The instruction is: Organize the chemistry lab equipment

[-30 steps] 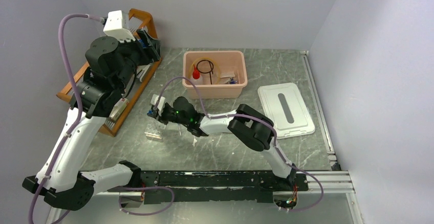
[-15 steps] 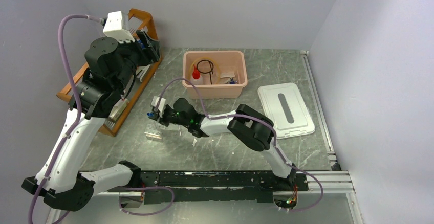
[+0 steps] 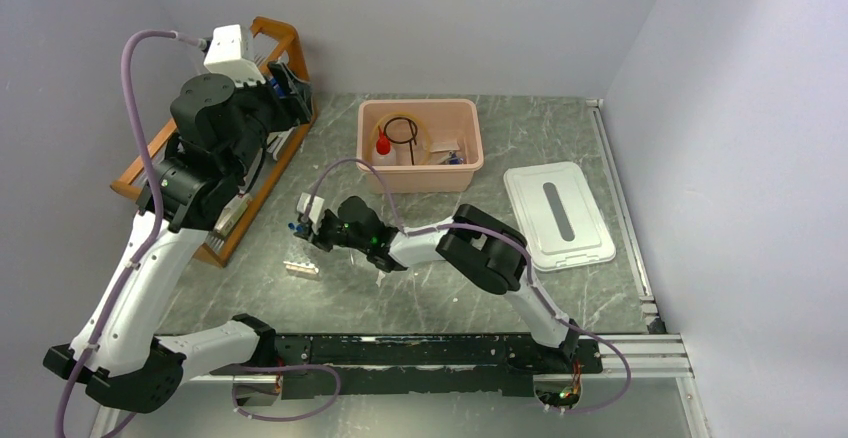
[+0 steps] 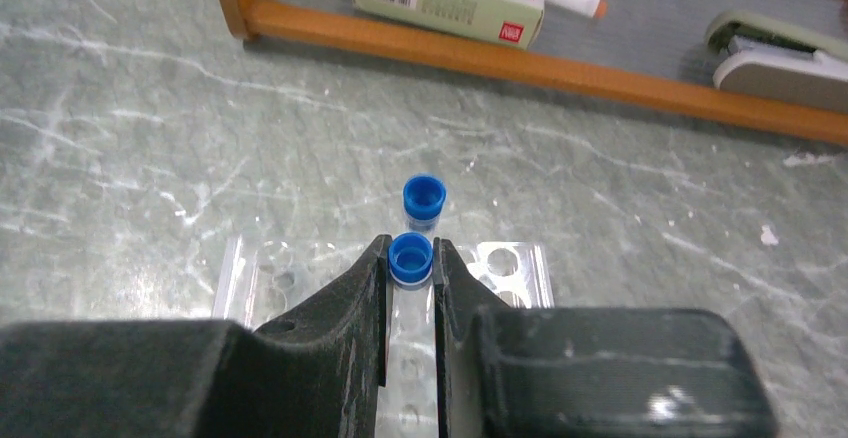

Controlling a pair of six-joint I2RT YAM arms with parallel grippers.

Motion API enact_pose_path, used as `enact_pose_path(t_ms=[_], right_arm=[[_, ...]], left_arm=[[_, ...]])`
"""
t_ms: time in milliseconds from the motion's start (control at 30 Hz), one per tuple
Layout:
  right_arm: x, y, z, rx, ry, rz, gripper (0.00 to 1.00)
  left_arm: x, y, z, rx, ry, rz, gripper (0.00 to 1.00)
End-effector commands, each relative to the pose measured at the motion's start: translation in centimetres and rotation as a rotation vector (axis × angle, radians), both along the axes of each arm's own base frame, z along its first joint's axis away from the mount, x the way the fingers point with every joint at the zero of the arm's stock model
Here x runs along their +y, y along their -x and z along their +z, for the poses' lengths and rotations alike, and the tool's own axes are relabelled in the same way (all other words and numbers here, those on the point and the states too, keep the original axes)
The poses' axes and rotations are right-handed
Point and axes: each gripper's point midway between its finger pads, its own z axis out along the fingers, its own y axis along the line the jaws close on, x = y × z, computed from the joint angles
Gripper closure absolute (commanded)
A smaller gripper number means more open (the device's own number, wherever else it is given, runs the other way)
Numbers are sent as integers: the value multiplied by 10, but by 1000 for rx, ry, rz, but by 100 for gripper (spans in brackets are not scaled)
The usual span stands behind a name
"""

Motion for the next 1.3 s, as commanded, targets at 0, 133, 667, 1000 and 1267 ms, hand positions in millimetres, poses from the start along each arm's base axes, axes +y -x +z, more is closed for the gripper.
enact_pose_path(t_ms=[0,133,667,1000,1267], right_arm=[[5,-1,-8,12,12,-11,82],[3,-2,-11,23,16,-19,78],[-1,-3,38,98,-37,-71,48],[-17,9,66,168,-57,-77,47],[-64,7,52,418,31,-331,47]], left_arm=[[4,1,-8,16,-28,15,31],[2,-1,-10,21,-33,11,31],[3,2,-9,16,-23,7,31],[6,10,-12,18,-9,7,30],[10,16,-20,46,-3,18,29]])
